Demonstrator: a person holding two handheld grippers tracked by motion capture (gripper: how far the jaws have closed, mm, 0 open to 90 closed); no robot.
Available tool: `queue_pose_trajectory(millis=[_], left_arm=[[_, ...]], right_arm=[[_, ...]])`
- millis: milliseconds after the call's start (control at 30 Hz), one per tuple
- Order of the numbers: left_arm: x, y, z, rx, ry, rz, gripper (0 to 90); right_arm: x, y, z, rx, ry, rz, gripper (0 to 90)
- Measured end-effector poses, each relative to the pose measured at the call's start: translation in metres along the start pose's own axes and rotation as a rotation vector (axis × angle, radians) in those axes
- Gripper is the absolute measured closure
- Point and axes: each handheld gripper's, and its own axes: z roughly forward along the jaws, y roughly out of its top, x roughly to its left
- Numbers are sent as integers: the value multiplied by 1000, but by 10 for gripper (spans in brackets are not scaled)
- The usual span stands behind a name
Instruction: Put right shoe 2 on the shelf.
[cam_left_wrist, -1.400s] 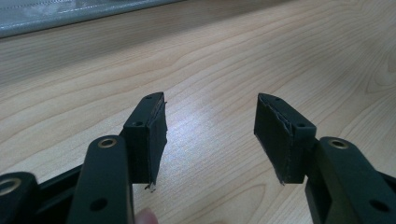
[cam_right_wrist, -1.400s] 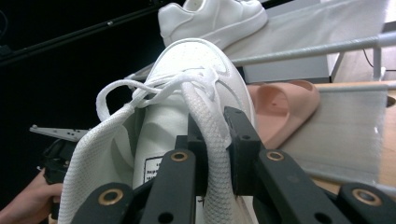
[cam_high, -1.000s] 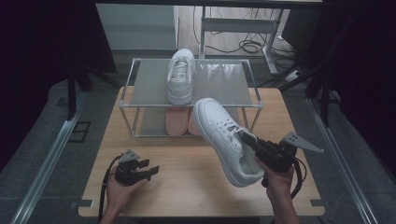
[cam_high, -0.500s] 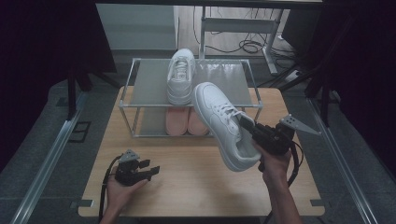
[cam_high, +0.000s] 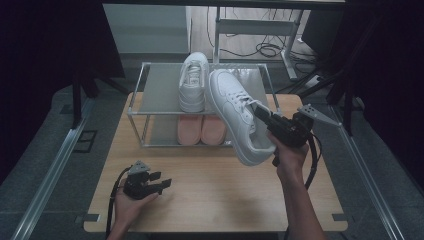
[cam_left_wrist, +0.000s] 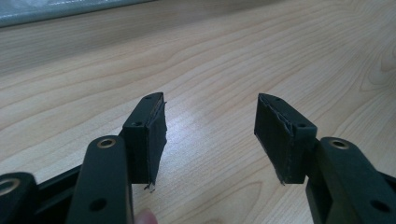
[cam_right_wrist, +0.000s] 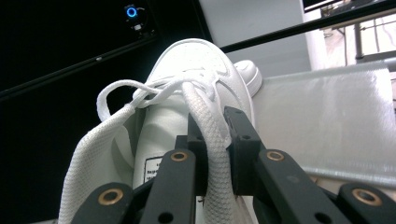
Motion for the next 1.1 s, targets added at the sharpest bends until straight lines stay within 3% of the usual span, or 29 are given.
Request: queue_pose_trajectory(millis=[167,567,1100], left_arm=[[0,-1,3,15,-1,3,434],[2,-3,4,16,5,3,433],[6,-3,1,8,12,-4,432]], right_arm=[[-3,8,12,6,-37,-22,814],[-23,12,36,12,-104,22,813],[-27,32,66,23,-169,20,813]])
